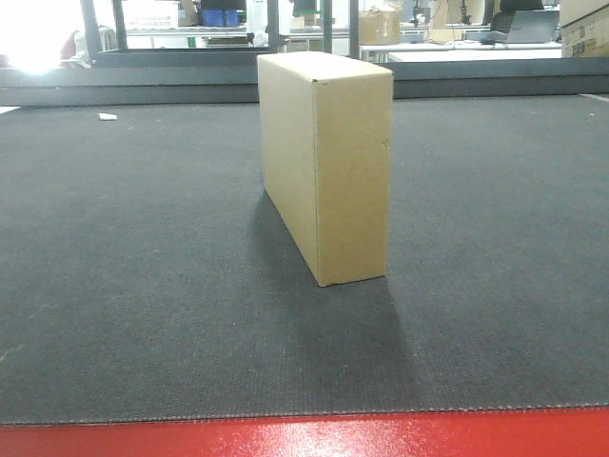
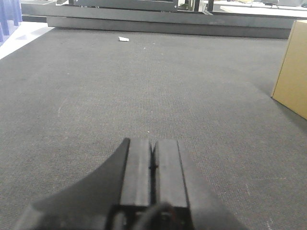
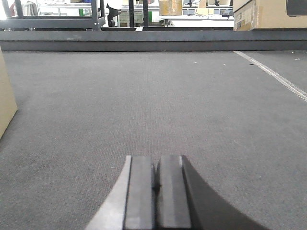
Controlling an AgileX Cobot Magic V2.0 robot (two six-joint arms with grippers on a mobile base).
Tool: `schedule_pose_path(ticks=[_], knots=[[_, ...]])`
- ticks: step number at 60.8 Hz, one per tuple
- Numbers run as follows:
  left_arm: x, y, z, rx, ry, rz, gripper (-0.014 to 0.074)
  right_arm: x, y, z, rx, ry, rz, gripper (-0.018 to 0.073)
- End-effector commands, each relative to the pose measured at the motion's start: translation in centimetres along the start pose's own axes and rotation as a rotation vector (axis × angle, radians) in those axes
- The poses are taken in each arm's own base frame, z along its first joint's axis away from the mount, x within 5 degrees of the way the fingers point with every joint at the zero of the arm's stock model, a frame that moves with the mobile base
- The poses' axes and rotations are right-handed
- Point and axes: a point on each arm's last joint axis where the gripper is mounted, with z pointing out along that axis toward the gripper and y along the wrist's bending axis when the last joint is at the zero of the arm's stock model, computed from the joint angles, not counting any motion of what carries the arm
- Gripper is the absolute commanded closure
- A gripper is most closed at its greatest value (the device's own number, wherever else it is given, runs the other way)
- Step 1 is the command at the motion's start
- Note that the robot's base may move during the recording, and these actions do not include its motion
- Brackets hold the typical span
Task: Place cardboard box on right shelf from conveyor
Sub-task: 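Lower the right gripper over the upright cardboard box on the conveyor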
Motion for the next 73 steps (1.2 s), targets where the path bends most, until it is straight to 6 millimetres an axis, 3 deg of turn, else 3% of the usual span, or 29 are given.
schedule_pose_path(ticks=[1, 55, 65, 73], knots=[[-0.5, 0.0, -0.1, -0.002, -0.091, -0.006, 0.0713, -1.0, 0.0, -0.2, -0.005, -0.112, -0.009, 0.0496], [-0.5, 0.0, -0.1, -0.002, -0.091, -0.006, 0.0713, -1.5, 0.1, -0.3, -0.006, -0.159, -0.009, 0.0496], [-0.5, 0.0, -0.1, -0.002, -0.091, -0.006, 0.0712, -2.4, 0.1, -0.5, -0.008, -0.241, -0.005, 0.0496], [-0.5, 0.0, -0.1, -0.002, -0.091, -0.006, 0.0712, -4.9, 0.2, -1.1, -0.014, -0.297, 0.017, 0.0496]])
